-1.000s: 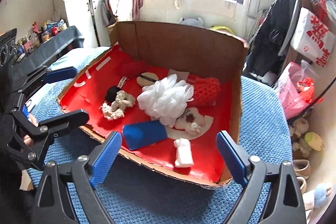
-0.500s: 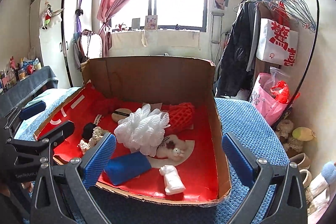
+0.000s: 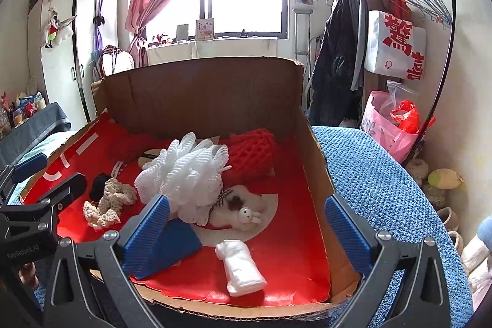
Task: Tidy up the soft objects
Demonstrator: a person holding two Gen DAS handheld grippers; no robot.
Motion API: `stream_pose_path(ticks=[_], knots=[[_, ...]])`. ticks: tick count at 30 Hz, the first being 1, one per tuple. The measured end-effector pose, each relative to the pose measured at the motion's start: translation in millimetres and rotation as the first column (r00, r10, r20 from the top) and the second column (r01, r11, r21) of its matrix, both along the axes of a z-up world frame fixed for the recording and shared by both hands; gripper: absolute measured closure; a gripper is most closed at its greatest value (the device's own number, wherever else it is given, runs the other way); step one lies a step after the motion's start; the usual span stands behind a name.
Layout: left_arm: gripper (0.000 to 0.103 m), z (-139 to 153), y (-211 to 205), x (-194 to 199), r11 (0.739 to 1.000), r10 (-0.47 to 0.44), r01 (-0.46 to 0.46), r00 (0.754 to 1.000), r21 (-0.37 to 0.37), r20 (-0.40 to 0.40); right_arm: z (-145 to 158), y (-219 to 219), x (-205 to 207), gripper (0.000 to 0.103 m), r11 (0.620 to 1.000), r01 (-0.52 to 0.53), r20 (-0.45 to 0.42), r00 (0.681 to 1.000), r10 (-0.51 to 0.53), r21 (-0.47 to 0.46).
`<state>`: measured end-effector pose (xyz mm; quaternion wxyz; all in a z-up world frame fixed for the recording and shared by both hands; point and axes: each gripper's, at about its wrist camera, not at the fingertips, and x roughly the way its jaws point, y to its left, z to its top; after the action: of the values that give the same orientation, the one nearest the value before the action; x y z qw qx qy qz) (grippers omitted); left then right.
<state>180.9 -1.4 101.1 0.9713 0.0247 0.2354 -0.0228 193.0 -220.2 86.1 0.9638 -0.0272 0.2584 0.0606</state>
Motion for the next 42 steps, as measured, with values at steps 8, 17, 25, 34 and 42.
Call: stream_pose_path(ticks=[8,17,25,34,42], knots=[[0.000,-4,-3,-1,1.000,-0.002,0.002,1.000,0.012,-0.004,-6,7,0,0.000,1.000,-0.006,0.001,1.000,0.006,-0.029],[0.000,-11,3,5,1.000,0.029,-0.029,0.999,-0.002,-0.044,-8,11,0,0.000,0.999,0.006,0.004,1.000,-0.006,-0.054],[0.000,-13,11,7,0.998,0.038,-0.040,0.997,-0.039,-0.062,-9,13,0,0.000,0.998,0.012,-0.002,1.000,-0.012,-0.062],[0.000,-16,10,7,0.999,0.018,-0.020,0.997,-0.032,-0.076,-9,14,1,0.000,0.998,0.016,-0.002,1.000,-0.016,-0.064],[0.000,-17,9,8,0.999,0.018,-0.020,0.996,-0.026,-0.086,-9,14,1,0.000,0.998,0.017,-0.002,1.000,-0.017,-0.064]])
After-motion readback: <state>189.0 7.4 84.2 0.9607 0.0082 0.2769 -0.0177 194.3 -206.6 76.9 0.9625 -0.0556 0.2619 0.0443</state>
